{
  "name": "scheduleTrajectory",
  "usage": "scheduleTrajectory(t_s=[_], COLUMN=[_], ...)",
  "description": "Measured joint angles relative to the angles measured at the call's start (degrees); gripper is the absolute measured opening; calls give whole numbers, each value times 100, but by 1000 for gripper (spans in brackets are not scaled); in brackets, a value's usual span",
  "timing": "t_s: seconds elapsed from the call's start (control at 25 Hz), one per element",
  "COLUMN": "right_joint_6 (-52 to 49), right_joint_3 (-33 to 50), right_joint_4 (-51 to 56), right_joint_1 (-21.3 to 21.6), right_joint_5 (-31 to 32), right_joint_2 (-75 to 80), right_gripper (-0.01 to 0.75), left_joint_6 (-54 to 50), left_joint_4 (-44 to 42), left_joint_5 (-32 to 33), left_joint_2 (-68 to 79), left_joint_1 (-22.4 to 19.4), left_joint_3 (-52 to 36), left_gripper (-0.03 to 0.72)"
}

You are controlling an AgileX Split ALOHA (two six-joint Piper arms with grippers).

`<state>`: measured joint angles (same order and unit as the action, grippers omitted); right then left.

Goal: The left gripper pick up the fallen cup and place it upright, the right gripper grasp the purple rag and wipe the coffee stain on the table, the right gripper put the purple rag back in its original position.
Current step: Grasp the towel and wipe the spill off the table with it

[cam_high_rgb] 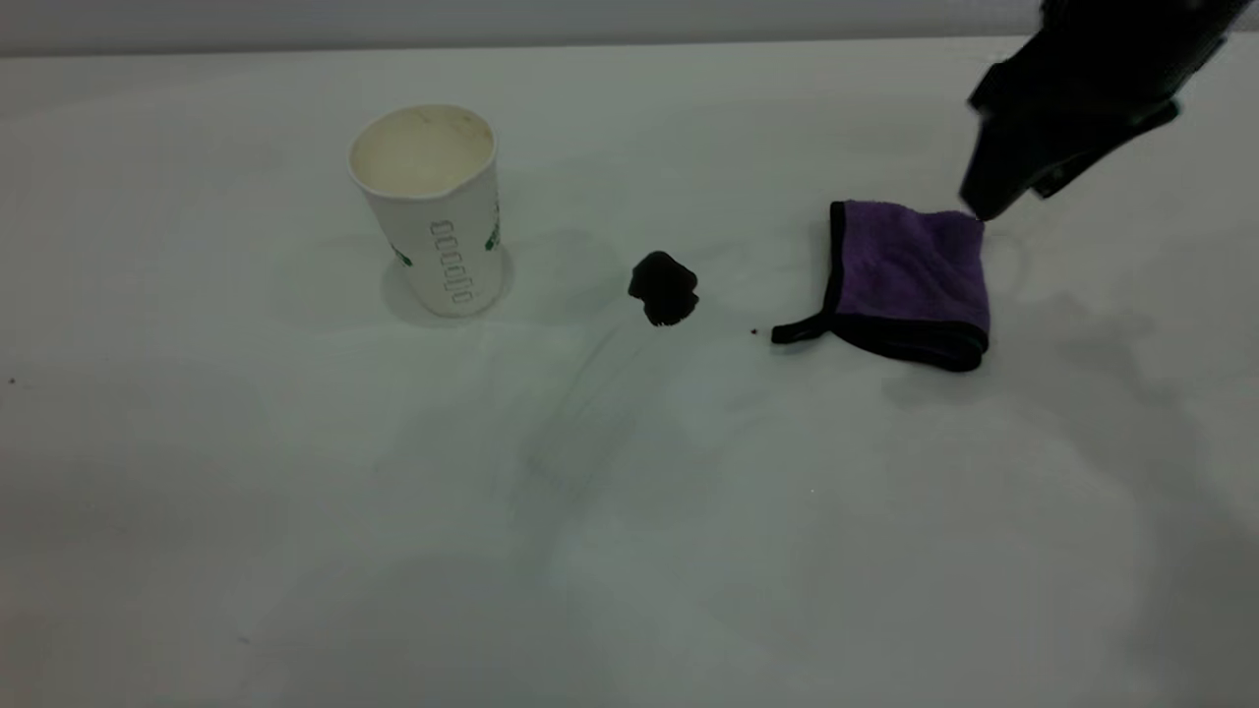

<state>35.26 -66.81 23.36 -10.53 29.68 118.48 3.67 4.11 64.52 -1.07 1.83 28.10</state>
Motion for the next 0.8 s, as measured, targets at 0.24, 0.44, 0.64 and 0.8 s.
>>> scheduleTrajectory(t_s=[0.24, 0.44, 0.64, 0.8], right_joint_6=[-555, -1069, -1113, -1113], right_joint_3=[-944, -1592, -2101, -2346], right_joint_4=[-558, -1002, -1113, -1318], right_joint_1=[-202, -260, -267, -267], right_joint_5=[0, 76, 94, 61], right_joint_2=[906, 1621, 2173, 2541], right_gripper=[484, 484, 484, 468], left_joint_6=[-7, -7, -7, -7], left_joint_4=[0, 0, 0, 0], left_joint_5=[2, 2, 2, 2], left_joint_2=[0, 0, 0, 0], left_joint_1=[0, 0, 0, 0], left_joint_3=[0, 0, 0, 0], left_gripper=[455, 455, 455, 455])
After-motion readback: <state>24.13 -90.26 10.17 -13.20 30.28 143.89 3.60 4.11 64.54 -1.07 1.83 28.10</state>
